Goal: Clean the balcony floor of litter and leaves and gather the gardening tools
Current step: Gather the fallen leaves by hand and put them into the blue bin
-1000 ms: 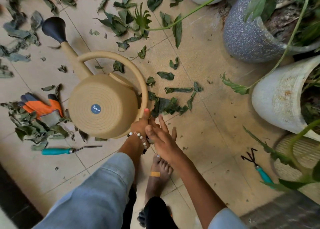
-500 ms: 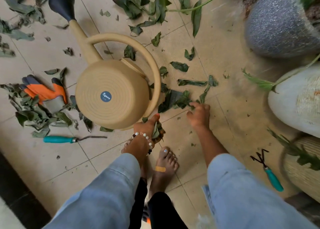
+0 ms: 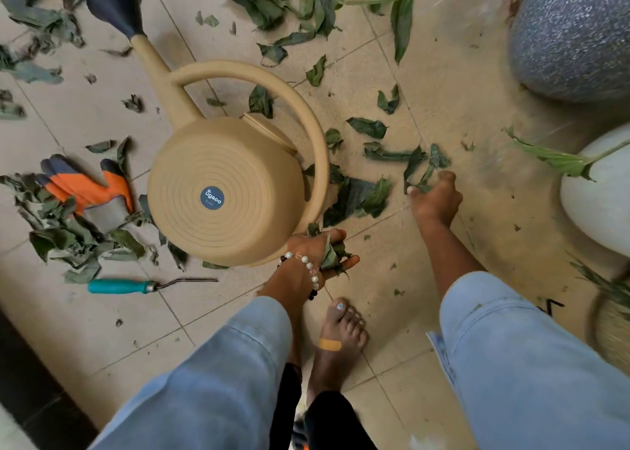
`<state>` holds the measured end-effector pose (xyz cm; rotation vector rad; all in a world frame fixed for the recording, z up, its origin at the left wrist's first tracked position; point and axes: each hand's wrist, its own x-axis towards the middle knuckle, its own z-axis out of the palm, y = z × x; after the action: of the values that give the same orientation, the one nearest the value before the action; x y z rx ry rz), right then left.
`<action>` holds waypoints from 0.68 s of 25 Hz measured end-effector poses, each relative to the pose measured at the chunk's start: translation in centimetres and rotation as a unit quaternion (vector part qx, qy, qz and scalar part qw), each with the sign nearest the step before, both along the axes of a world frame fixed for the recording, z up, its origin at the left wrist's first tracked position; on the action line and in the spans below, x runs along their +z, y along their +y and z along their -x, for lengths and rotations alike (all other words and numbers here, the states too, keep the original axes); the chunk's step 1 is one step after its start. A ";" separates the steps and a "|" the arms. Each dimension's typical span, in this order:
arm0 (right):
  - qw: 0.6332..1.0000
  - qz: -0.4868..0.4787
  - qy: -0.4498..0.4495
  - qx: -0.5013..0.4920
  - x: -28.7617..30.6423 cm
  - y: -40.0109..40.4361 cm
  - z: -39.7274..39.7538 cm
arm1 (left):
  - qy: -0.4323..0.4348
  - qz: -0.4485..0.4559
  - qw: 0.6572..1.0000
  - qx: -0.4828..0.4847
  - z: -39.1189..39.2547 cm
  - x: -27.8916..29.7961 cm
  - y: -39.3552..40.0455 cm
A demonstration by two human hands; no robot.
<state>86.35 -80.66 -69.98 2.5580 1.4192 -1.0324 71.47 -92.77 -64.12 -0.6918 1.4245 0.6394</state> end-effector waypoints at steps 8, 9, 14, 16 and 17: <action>0.986 -0.074 -0.055 0.140 -0.9 -0.6 -0.6 | 0.023 -0.021 1.000 -0.004 -1.5 -1.0 1.0; 0.987 -0.095 -0.046 0.122 -0.5 -0.1 -0.9 | 0.025 -0.017 1.000 -0.004 -1.6 -0.9 0.9; 0.950 -0.073 -0.048 0.300 -1.3 2.9 -2.3 | 0.028 -0.025 0.999 -0.002 -1.9 -0.9 1.3; 0.931 -0.063 -0.092 0.348 -1.8 3.3 -2.4 | 0.031 -0.034 0.999 0.007 -1.7 -1.0 1.6; 0.929 -0.073 -0.109 0.346 -1.8 3.1 -2.4 | 0.031 -0.038 0.999 0.010 -1.7 -1.0 1.7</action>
<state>88.77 -77.59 -71.73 1.8832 2.1352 -0.5231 73.16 -91.05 -65.13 -0.6311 1.4432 0.7326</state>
